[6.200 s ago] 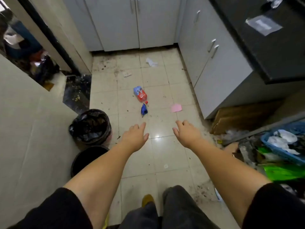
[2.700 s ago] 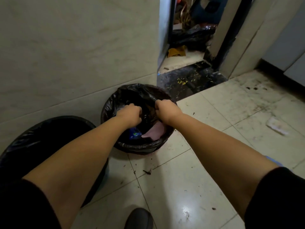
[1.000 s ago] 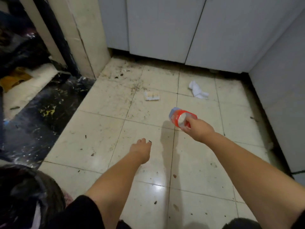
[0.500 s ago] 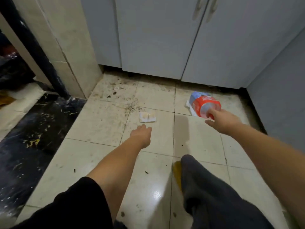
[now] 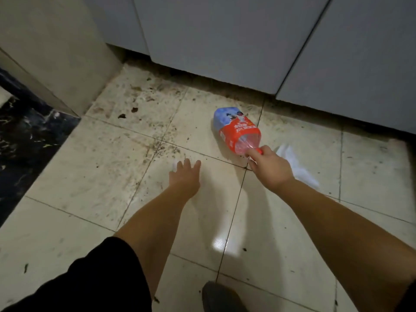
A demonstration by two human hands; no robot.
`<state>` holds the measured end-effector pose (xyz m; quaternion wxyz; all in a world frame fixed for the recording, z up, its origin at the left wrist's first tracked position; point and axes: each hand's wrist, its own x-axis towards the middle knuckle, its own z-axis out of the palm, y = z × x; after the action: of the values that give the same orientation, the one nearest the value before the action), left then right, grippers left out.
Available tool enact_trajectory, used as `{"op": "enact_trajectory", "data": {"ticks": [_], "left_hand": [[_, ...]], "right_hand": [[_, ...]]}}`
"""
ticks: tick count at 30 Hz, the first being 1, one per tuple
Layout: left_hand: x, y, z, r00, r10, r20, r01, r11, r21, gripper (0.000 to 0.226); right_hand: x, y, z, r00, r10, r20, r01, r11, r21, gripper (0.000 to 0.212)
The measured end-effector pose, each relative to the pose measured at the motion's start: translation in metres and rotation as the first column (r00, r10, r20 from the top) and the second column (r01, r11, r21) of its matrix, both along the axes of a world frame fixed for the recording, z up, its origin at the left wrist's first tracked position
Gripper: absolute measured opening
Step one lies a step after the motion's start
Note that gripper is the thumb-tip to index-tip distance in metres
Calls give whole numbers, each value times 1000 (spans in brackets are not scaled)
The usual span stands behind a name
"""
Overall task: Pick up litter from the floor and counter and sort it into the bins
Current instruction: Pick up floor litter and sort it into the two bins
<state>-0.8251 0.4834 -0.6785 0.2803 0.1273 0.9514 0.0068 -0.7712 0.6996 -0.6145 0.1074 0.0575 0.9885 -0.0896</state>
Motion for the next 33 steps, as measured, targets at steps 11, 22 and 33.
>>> {"op": "enact_trajectory", "data": {"ticks": [11,22,33], "left_hand": [[-8,-19,-15,999,23,-44,-19,995,97,35],[48,-218,131,831,396,-391,-297,910,291,21],[266,-500,266,282,676,-681,-390,729,562,11]], "right_hand": [[-34,8,-22,991,76,-112,-82,995,-50,29],[-56,-175,75,895,324,-306,-375,919,-123,24],[52,-469,179,604,467,-646,-790,461,-405,21]]}}
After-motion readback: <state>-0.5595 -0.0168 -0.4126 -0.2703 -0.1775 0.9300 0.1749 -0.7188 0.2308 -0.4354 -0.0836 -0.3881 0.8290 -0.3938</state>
